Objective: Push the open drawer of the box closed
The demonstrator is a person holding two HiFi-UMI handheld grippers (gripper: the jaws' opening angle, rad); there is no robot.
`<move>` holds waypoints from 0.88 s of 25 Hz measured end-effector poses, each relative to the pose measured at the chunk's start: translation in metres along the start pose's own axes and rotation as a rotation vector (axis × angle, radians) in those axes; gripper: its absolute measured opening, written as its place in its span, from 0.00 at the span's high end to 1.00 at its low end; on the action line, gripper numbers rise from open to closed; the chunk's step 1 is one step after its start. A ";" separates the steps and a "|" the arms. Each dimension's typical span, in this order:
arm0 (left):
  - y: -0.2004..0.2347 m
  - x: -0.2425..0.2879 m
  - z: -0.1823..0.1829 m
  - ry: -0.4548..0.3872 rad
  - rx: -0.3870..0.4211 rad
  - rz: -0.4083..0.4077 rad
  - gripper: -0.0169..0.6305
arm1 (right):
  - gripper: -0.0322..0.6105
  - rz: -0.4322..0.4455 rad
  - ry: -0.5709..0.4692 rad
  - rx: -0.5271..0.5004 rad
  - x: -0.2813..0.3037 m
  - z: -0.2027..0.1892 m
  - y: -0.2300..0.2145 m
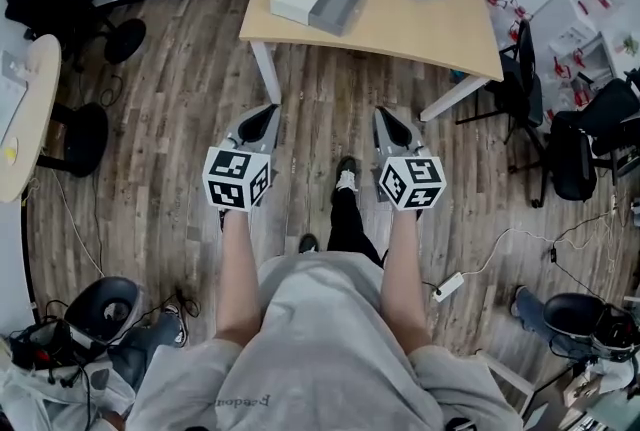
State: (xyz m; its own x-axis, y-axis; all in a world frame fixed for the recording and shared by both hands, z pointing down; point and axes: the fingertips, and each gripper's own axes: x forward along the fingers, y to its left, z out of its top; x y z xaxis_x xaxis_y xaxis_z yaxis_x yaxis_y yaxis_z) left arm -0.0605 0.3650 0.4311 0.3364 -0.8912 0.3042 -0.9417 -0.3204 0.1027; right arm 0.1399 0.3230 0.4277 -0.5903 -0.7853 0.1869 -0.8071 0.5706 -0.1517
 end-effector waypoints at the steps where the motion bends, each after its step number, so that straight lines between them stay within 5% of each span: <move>1: 0.002 0.009 0.001 0.009 0.008 -0.003 0.89 | 0.95 0.007 -0.007 -0.012 0.008 0.003 -0.004; 9: 0.025 0.093 0.035 0.024 0.003 0.007 0.89 | 0.95 0.076 0.032 -0.004 0.090 0.029 -0.061; 22: 0.077 0.208 0.077 0.076 -0.043 0.138 0.89 | 0.95 0.237 0.175 0.022 0.216 0.044 -0.152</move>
State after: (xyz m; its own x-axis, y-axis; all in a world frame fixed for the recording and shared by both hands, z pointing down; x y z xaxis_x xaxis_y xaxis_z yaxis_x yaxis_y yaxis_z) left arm -0.0630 0.1298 0.4292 0.2040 -0.8985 0.3887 -0.9789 -0.1813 0.0945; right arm 0.1356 0.0561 0.4489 -0.7570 -0.5761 0.3084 -0.6471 0.7264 -0.2315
